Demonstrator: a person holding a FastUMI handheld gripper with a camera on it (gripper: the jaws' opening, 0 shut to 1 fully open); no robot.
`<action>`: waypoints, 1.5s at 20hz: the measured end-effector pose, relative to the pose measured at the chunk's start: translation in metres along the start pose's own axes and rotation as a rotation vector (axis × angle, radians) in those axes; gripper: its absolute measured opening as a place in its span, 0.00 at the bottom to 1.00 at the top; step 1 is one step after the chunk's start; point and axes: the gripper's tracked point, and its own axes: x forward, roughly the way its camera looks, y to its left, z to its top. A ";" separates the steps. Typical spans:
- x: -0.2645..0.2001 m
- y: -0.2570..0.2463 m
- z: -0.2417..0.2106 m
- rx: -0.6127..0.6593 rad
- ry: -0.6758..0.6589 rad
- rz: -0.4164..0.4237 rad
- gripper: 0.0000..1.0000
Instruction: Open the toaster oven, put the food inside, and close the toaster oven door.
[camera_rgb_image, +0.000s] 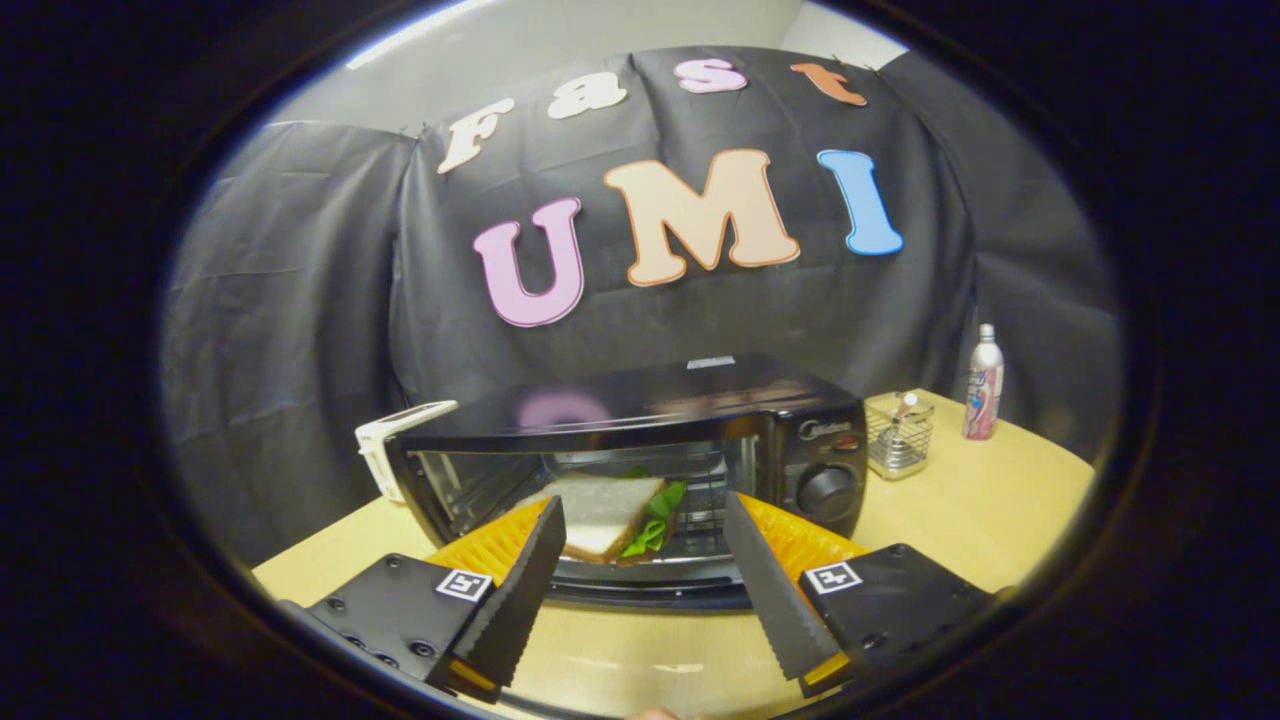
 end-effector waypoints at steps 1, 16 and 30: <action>-0.013 -0.002 0.000 0.002 0.001 0.007 0.98; -0.126 0.000 -0.121 0.090 0.302 0.126 0.97; -0.097 -0.015 -0.156 0.051 0.370 0.066 0.96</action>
